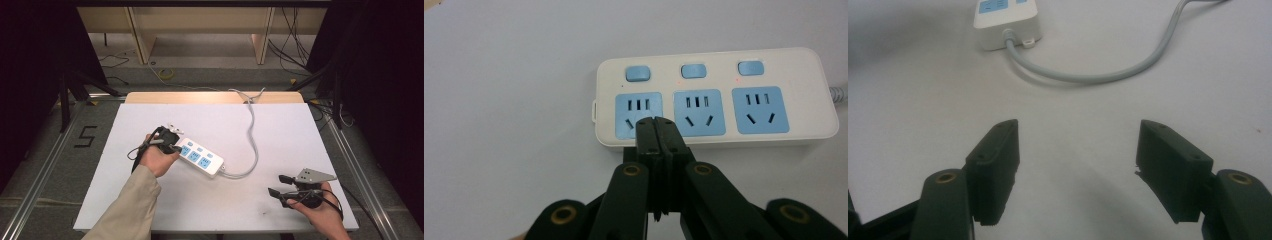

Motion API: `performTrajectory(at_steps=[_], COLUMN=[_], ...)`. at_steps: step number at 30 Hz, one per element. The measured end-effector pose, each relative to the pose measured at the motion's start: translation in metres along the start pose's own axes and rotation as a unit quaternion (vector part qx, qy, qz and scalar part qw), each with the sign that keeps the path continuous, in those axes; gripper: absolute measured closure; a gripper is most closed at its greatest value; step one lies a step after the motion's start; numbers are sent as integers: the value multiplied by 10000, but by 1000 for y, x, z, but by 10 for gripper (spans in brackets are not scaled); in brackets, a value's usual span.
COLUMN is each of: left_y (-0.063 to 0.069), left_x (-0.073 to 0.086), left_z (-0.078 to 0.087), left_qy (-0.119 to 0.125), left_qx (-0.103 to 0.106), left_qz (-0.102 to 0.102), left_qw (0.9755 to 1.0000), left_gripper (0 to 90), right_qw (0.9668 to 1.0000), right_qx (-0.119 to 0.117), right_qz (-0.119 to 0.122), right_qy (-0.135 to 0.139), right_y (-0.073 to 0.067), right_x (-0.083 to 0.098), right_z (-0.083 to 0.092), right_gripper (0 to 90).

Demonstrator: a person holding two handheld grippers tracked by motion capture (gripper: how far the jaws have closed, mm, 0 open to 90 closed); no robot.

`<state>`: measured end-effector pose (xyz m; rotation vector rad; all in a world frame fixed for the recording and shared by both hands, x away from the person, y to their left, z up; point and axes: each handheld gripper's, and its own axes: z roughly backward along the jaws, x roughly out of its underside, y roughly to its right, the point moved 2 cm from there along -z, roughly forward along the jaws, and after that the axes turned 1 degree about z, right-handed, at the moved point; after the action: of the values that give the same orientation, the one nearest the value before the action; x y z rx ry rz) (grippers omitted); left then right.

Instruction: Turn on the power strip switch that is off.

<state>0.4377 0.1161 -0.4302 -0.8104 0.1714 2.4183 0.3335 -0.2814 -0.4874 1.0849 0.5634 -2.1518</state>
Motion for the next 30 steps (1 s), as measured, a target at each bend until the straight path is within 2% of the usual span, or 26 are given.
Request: performTrajectory(at_steps=[19,30], left_y=[-3,-6], left_x=[-12,-14], left_z=[-5,-11], left_qy=[-123,-202], left_qx=[-7,-41], left_qz=[-47,-47], left_qw=[9999,9998], left_gripper=[898,898], right_qw=[10000,10000], right_qx=[-4,-11], right_qz=[-14,-8], right_qy=[-1,-7], right_y=[0,0], right_x=[0,0], right_z=[-1,-1], right_gripper=[346,346])
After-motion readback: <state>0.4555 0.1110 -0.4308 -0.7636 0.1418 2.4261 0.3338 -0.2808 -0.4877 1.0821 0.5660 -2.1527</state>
